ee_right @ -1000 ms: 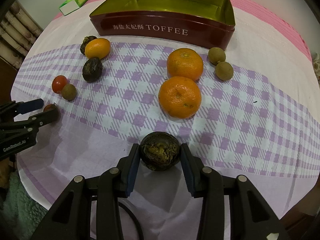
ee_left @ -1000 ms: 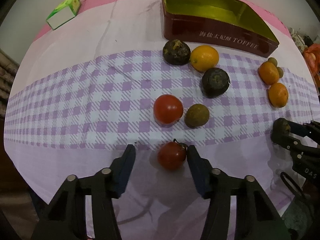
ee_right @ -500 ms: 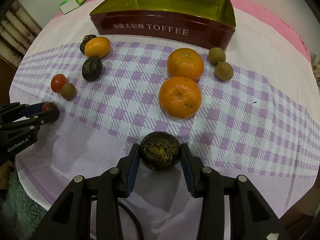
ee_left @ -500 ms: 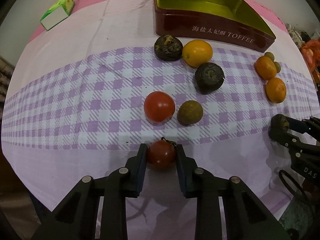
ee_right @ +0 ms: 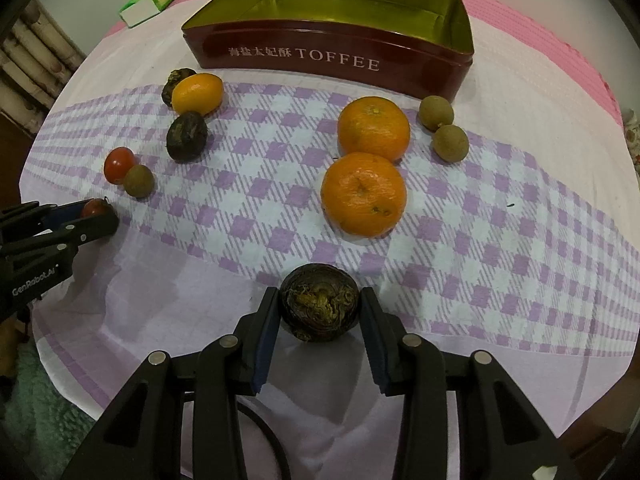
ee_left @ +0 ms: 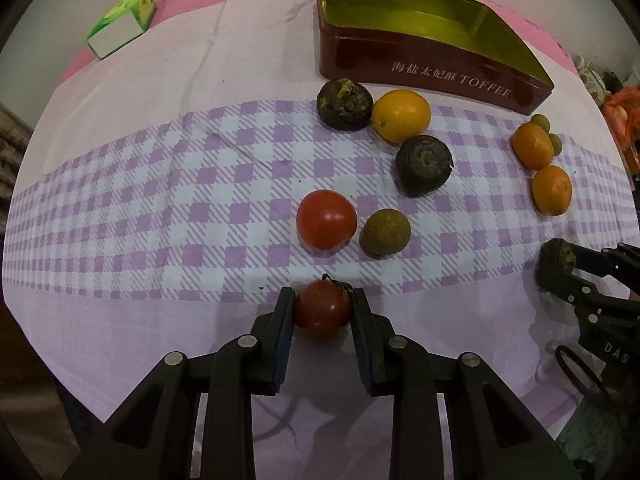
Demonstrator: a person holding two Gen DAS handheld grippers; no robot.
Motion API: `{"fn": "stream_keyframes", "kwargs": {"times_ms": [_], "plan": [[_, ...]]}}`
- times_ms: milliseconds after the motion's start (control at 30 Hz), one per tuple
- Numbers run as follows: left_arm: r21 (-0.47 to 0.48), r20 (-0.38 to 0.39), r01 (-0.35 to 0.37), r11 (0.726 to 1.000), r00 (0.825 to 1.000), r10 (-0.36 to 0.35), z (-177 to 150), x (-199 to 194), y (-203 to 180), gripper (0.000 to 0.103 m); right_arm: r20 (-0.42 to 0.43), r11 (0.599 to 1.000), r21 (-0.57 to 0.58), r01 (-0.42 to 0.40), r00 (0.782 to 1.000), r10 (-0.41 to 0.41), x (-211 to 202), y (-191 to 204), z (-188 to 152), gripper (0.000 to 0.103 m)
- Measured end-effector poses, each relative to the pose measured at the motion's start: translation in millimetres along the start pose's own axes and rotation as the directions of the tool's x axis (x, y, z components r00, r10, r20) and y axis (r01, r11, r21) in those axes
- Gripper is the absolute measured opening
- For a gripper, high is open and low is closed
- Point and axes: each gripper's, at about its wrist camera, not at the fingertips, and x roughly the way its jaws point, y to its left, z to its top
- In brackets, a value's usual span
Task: Organize fruits
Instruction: 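Grasp the red cherry tomato with the left gripper while the right gripper holds the dark fruit, then carry both fruits into the TOFFEE tin and open both grippers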
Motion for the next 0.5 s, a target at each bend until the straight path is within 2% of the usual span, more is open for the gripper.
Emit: {"fn": "stream_keyframes", "kwargs": {"times_ms": [267, 500], "plan": [[-0.003, 0.026, 0.003, 1.000, 1.000, -0.002, 1.4, -9.4, 1.5, 0.029, 0.026, 1.000, -0.007, 0.000, 1.000, 0.000, -11.5, 0.5, 0.4, 0.037], [-0.005, 0.092, 0.015, 1.000, 0.996, -0.015, 10.2, -27.3, 17.9, 0.029, 0.082, 1.000, 0.016, -0.026, 0.996, 0.024, -34.5, -17.3, 4.3, 0.037]]}}
